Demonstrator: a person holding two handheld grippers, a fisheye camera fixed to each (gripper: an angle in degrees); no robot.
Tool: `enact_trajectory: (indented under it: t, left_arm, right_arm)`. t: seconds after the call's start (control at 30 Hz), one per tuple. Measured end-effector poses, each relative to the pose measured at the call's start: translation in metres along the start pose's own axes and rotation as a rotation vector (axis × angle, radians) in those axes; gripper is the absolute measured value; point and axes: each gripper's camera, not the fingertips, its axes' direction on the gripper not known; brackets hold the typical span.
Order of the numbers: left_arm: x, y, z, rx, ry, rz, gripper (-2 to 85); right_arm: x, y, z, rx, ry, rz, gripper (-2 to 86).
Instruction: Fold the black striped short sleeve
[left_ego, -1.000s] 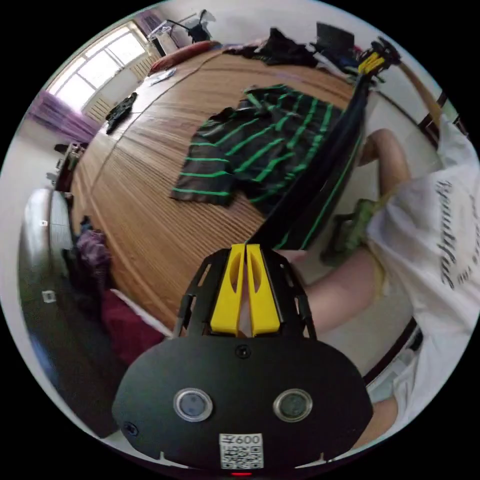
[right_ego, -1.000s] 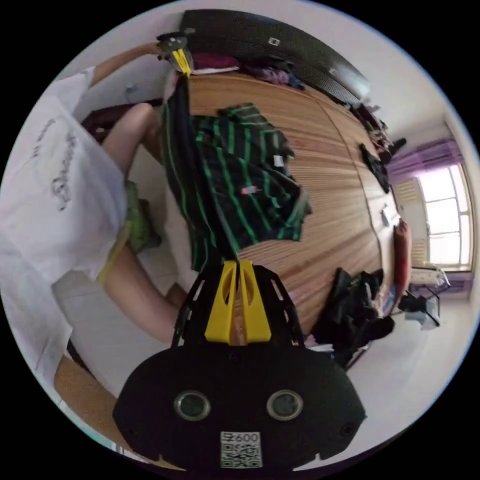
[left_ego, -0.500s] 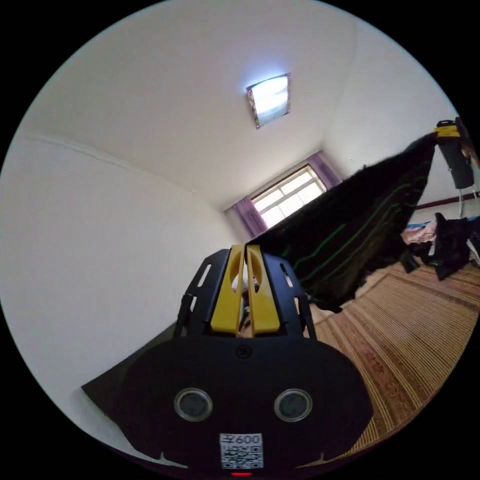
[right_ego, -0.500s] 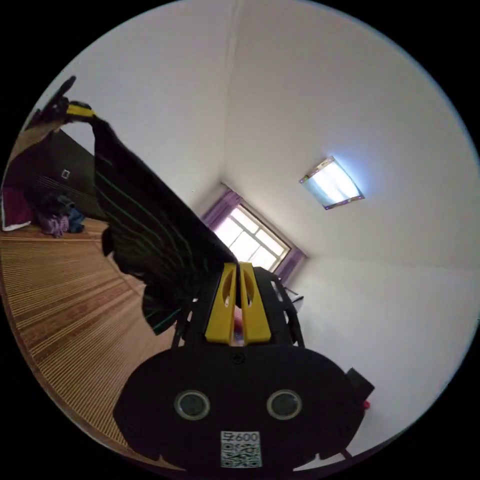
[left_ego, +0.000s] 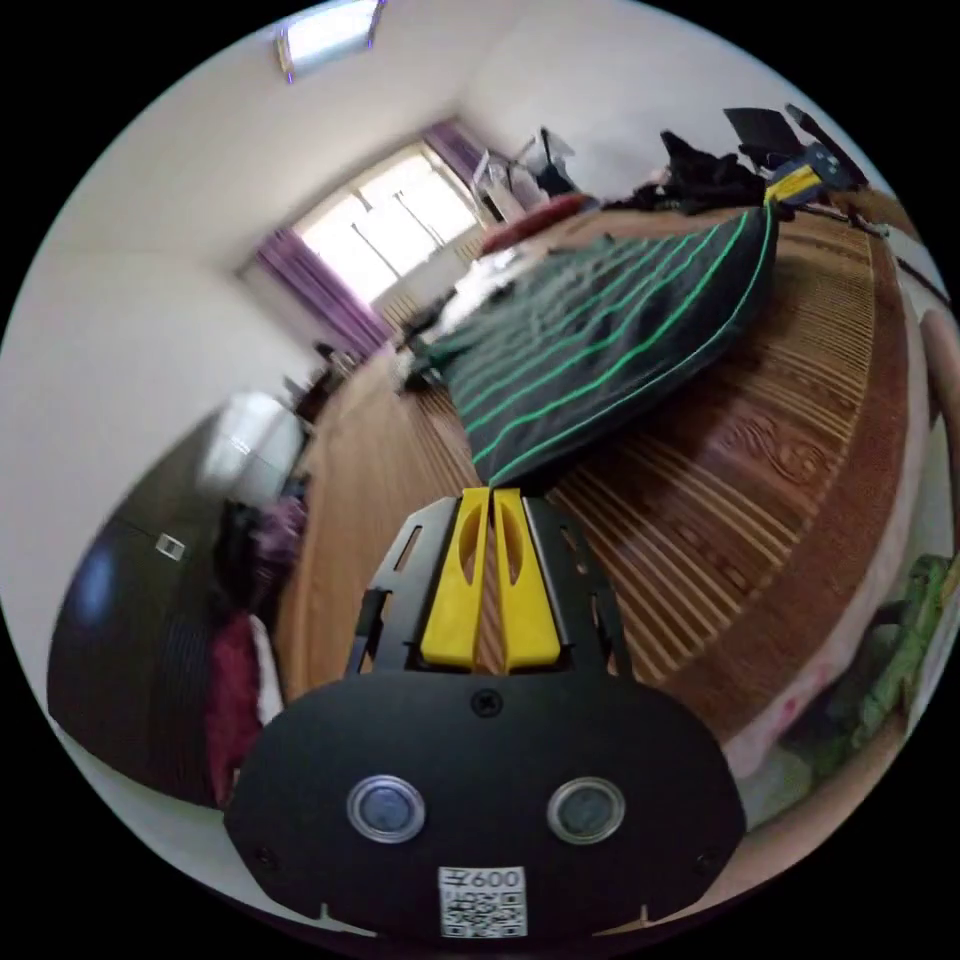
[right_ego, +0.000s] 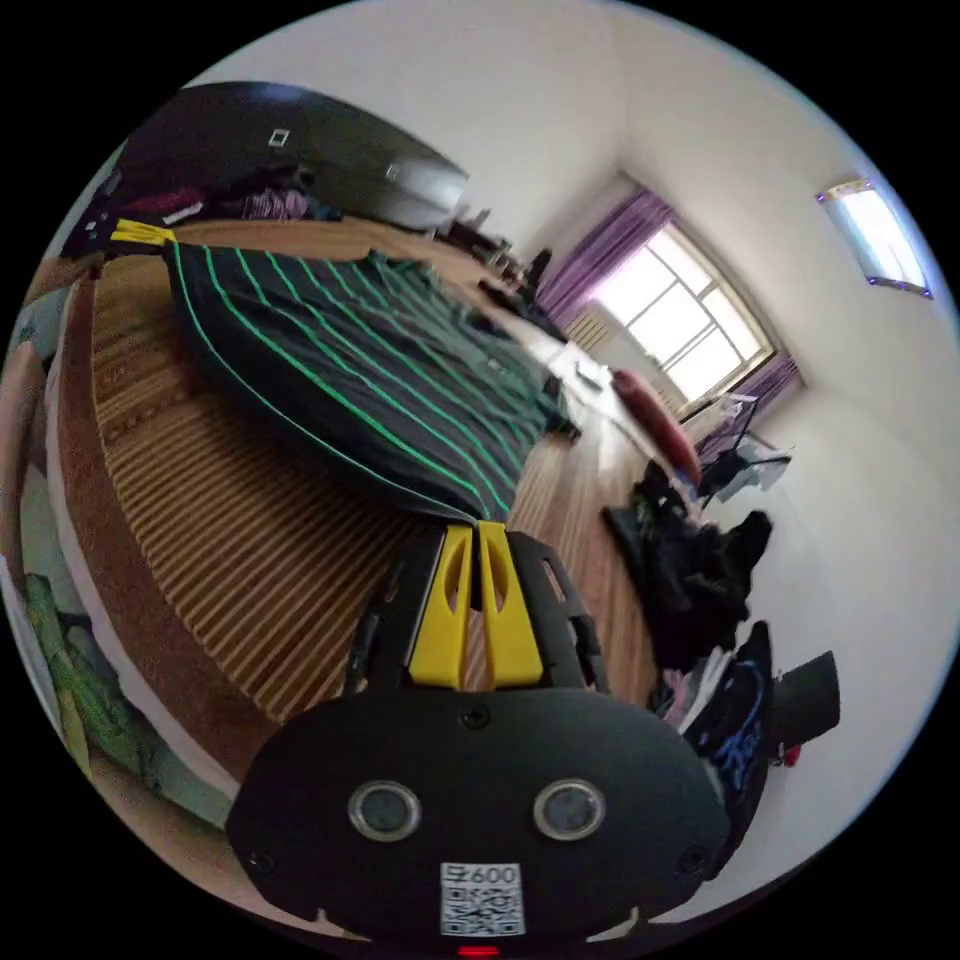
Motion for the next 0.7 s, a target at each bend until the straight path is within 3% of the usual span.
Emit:
enact_trajectory:
  t: [0.17,0.33,0.43,0.57,0.7]
  left_arm:
    - [0.001,0.035,-0.016,0.006,0.018,0.064,1.2]
    - [-0.036,0.035,-0.033,-0.098,0.120,0.092,1.2]
    - [-0.057,0.038,-0.048,-0.094,0.116,0.088,1.2]
    - [-0.098,0.026,-0.087,0.009,0.087,0.068,1.2]
    - [-0.131,0.004,-0.119,0.005,0.117,0.108,1.3]
  right_arm:
    - [-0.012,0.031,-0.024,0.006,-0.093,-0.018,-0.9]
    - [0.021,0.017,-0.063,-0.029,-0.301,0.037,-0.9]
    - [0.032,0.009,-0.085,-0.074,-0.291,0.001,-0.9]
    - [0.062,-0.005,-0.143,0.064,-0.236,0.043,-0.9]
    - [0.084,-0.033,-0.193,0.066,-0.201,-0.018,-0.9]
